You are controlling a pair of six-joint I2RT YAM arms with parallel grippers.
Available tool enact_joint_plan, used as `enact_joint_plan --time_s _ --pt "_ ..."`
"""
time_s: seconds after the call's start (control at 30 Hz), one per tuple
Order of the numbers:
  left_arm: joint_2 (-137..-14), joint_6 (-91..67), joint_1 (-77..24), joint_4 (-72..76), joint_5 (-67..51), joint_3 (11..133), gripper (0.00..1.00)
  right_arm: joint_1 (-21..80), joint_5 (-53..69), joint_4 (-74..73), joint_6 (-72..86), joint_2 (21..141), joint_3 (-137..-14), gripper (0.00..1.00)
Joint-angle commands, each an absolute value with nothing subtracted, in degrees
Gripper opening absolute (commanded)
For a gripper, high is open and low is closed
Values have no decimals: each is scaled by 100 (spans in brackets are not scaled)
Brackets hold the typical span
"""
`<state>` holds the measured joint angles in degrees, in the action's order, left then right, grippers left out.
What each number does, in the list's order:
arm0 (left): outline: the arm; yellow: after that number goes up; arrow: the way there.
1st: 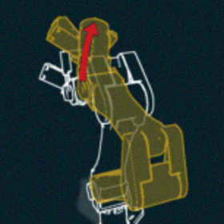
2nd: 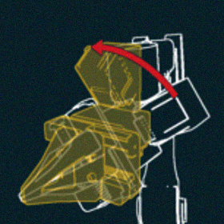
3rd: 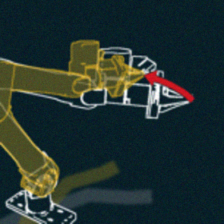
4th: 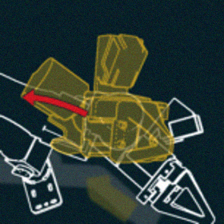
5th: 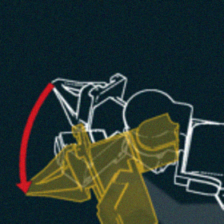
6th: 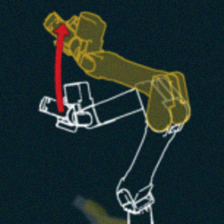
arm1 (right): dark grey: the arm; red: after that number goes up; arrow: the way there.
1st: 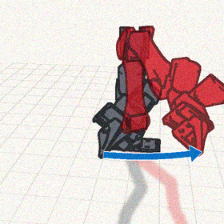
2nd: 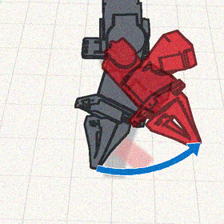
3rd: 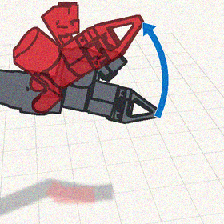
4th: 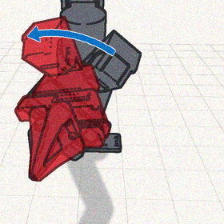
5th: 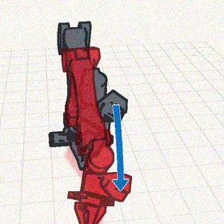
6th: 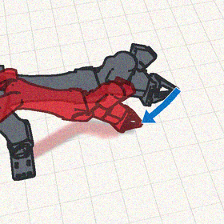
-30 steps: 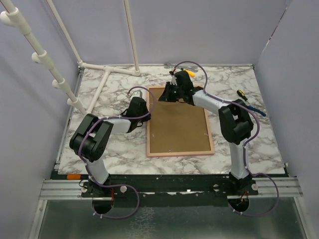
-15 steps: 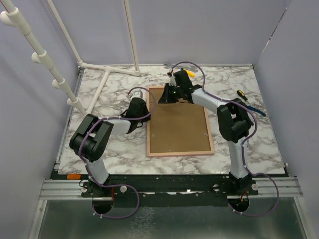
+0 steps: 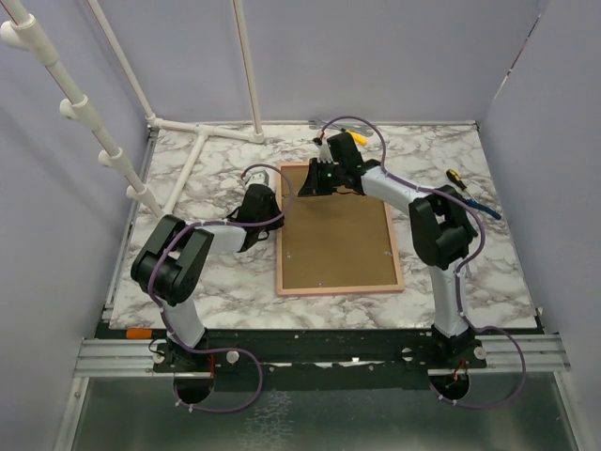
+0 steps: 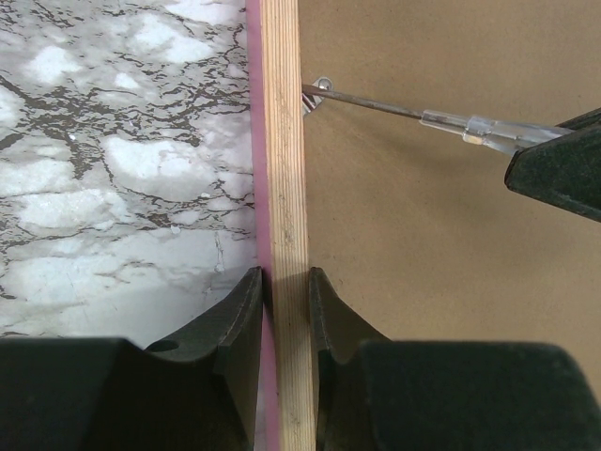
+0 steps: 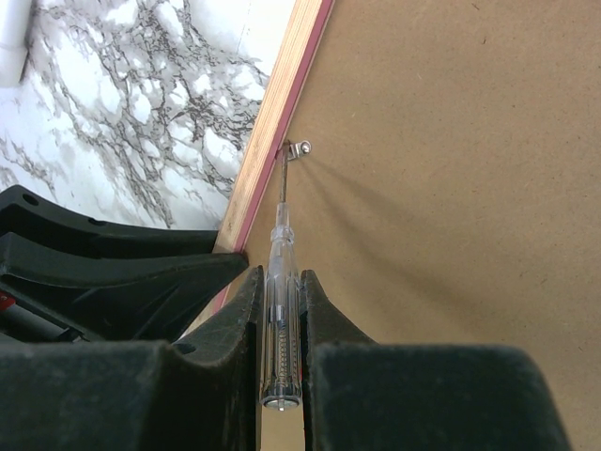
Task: Take the photo out of the frame
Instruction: Release the photo frame item from the photo frame.
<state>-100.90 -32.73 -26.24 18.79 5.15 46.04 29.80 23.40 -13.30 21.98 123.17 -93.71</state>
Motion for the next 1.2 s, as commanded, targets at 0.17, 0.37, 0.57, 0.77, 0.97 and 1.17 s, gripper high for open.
enact_joint_plan --time_s 0.17,0.37,0.57,0.77,0.97,1.17 --pt "-10099 -3156 -2610 1736 395 4492 18 2988 2167 -2047 1994 12328 -9419 1" --pt "-10112 -3164 -2610 1732 378 4494 18 2990 2044 -2075 1987 12223 -9333 1" --pt "-10108 -3164 -2610 1733 386 4498 18 2988 2004 -2124 1936 12124 -9282 1" --pt "-10106 -3164 -2611 1725 404 4495 18 2988 1936 -2185 1899 12035 -9247 1" --pt "-10106 -3164 -2610 1723 404 4500 18 2988 1880 -2176 1881 11995 -9212 1" --pt "-10099 -3173 -2610 1726 404 4499 18 2988 1978 -2140 1897 12041 -9235 1"
